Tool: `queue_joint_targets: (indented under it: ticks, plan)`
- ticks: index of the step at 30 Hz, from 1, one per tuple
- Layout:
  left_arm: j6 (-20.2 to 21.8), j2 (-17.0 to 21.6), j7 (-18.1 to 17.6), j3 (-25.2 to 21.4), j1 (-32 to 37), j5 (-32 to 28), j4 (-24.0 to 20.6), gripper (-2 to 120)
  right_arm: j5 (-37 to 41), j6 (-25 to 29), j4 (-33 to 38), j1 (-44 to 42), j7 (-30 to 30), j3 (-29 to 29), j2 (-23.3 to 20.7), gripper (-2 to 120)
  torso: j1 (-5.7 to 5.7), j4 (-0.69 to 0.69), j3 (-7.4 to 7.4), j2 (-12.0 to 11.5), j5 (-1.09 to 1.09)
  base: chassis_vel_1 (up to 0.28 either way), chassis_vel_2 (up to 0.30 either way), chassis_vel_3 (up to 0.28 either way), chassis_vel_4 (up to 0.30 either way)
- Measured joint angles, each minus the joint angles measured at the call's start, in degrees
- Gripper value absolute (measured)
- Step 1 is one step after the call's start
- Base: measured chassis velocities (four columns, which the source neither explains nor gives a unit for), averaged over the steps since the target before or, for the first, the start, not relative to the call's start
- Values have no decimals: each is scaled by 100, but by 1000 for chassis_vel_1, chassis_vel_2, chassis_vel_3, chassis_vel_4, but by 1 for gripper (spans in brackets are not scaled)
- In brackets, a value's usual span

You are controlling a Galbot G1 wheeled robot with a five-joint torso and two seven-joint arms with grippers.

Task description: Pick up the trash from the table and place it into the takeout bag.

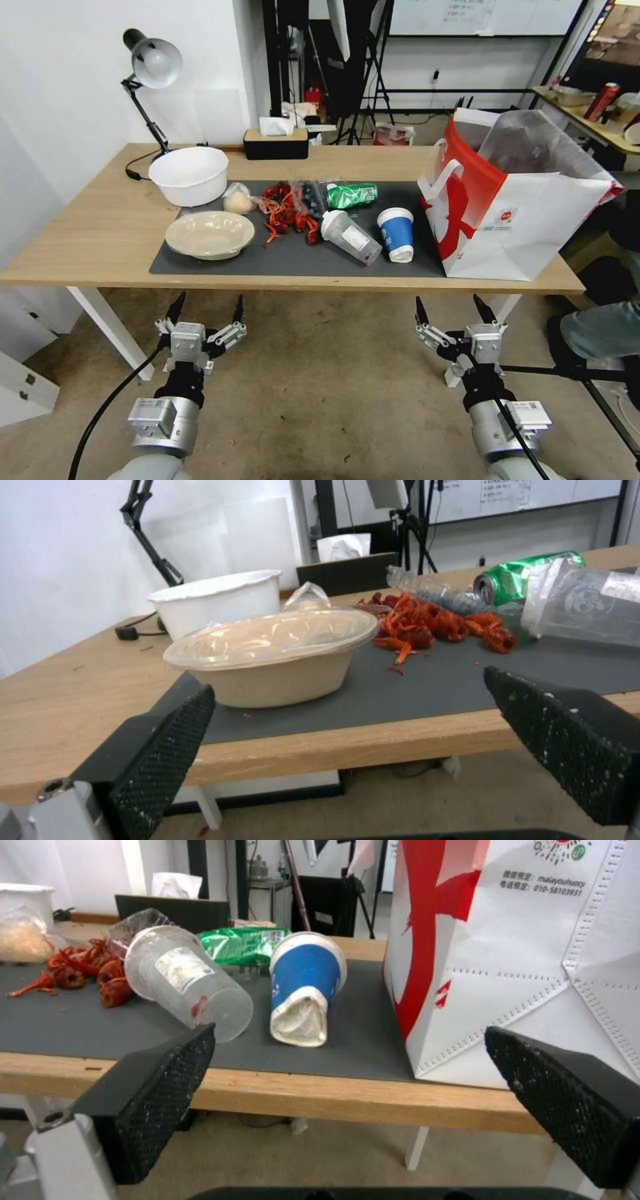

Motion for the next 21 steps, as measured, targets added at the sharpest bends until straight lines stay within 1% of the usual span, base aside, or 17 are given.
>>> queue_joint_targets:
  ticks: [21]
  plan:
    - [0, 0, 0, 0, 0, 0, 0, 100, 0, 0, 0, 0, 0, 0, 0, 100, 0, 0, 0, 0, 0, 0, 0, 0, 0]
